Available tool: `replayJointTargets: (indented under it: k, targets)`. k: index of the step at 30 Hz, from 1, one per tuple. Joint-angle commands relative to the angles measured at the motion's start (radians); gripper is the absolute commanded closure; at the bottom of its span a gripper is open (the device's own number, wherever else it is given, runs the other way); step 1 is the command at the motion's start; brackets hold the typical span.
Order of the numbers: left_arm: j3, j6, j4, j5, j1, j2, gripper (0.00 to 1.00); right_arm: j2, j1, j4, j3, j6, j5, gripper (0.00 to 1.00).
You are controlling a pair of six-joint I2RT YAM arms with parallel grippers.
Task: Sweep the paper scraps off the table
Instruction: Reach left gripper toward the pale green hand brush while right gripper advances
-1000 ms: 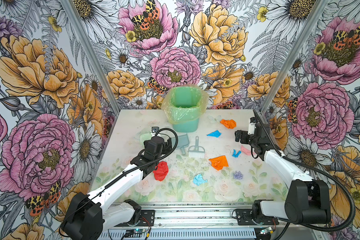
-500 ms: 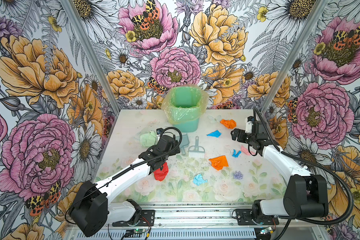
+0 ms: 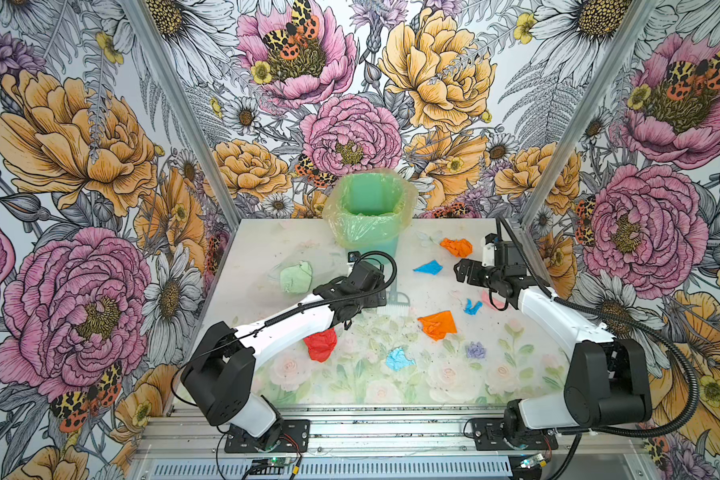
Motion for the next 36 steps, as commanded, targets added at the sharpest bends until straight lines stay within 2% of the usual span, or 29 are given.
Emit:
replayJointTargets:
  k: [1, 15, 24, 27, 36]
  targets:
    - [0.055, 0.024, -0.020, 0.035, -0.018, 0.038, 0.01, 0.008, 0.013, -0.004, 0.039, 0.013, 0.012, 0.03]
    - [0.188, 0.036, -0.021, 0.113, -0.032, 0.213, 0.01, 0.004, 0.022, -0.052, 0.043, 0.000, 0.015, 0.01]
    - [0.246, 0.038, -0.020, 0.172, -0.045, 0.263, 0.01, 0.043, 0.024, -0.057, 0.055, 0.005, -0.045, 0.01]
    - [0.267, 0.038, -0.020, 0.187, -0.050, 0.320, 0.01, 0.053, 0.025, -0.057, 0.059, 0.007, -0.068, 0.00]
    - [0.325, 0.022, -0.049, 0.171, -0.056, 0.388, 0.01, 0.037, 0.029, -0.057, 0.042, 0.009, -0.063, 0.00]
